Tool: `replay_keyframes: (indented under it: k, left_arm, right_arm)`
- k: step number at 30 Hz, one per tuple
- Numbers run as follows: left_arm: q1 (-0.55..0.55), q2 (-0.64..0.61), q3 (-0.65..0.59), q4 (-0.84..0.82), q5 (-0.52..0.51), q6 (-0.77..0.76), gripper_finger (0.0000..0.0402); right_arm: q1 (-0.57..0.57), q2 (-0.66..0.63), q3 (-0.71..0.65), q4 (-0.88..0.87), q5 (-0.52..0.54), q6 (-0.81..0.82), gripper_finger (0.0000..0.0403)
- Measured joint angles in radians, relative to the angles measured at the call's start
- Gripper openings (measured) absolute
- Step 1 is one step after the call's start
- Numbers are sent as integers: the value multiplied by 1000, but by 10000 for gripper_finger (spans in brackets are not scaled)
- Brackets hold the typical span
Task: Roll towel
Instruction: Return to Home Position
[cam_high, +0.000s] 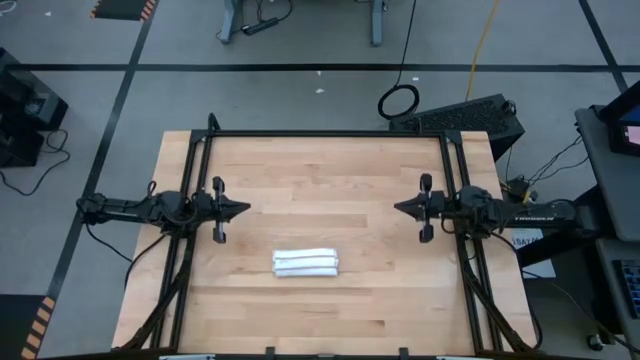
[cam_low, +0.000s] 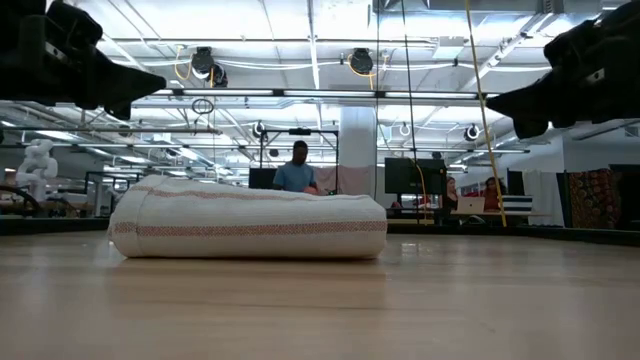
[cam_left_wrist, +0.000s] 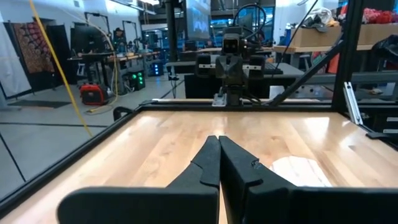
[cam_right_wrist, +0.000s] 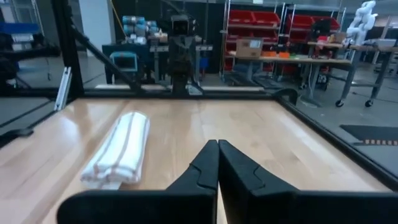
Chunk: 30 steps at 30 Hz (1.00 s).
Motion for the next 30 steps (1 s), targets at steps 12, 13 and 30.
replay_keyframes:
  k: [12,13,30]
  left_arm:
    - [0,37,0,-1,1,-33,0]
    - [0,40,0,-2,1,-39,0]
    - [-10,36,0,-12,66,-73,0]
  right_arm:
    - [71,-167,0,-169,9,24,0]
    - [80,-183,0,-184,24,27,0]
    - [137,-256,0,-223,50,-7,0]
